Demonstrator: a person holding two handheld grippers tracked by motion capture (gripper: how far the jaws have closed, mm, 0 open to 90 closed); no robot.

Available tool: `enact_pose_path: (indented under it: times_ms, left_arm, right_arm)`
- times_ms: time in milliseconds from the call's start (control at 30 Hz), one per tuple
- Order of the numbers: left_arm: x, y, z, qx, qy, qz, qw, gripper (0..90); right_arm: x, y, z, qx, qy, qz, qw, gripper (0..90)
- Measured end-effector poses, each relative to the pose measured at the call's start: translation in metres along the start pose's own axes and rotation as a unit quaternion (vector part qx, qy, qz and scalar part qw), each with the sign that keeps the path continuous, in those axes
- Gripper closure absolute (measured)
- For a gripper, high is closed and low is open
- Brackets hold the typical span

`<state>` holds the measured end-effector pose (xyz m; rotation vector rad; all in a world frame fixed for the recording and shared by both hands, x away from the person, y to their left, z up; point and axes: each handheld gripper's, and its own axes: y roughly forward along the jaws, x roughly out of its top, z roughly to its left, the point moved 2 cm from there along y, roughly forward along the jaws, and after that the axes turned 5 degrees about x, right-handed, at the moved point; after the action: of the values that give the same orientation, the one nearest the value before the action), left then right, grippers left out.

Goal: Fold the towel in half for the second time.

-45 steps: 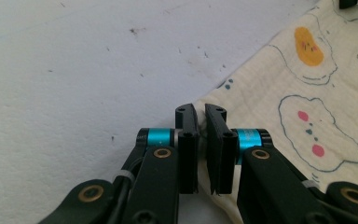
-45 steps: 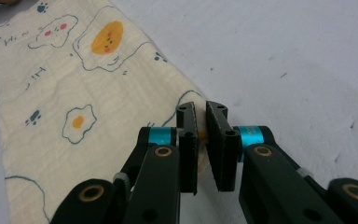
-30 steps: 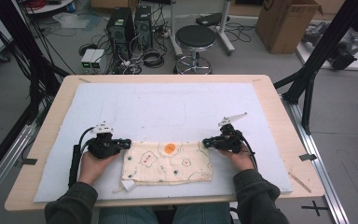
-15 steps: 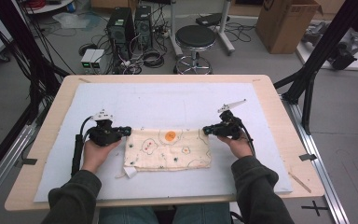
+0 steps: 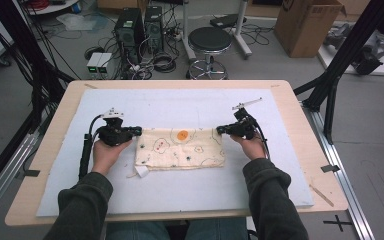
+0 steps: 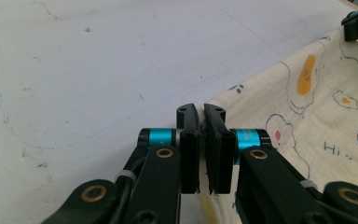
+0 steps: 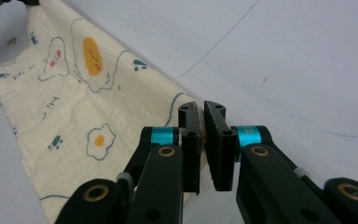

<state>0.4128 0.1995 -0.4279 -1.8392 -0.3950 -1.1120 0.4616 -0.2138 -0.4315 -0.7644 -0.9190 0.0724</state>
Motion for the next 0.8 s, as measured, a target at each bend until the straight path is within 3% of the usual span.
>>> enact_pose_path:
  times_ms: [133,400,800]
  left_arm:
    - [-0.001,-0.002,-0.001,-0.002,0.005,-0.003,1.0000,84.5]
    - [-0.007,-0.009,-0.003,-0.010,0.012,-0.017,0.9997,84.3]
    - [-0.008,-0.021,-0.012,-0.018,0.043,-0.024,0.9986,83.8]
  right_arm:
    - [0.000,-0.001,0.000,0.006,0.008,-0.008,0.9999,85.1]
    - [-0.004,-0.006,0.007,0.012,-0.005,-0.023,0.9997,85.1]
    - [-0.008,-0.019,0.018,0.025,-0.025,-0.038,0.9987,85.1]
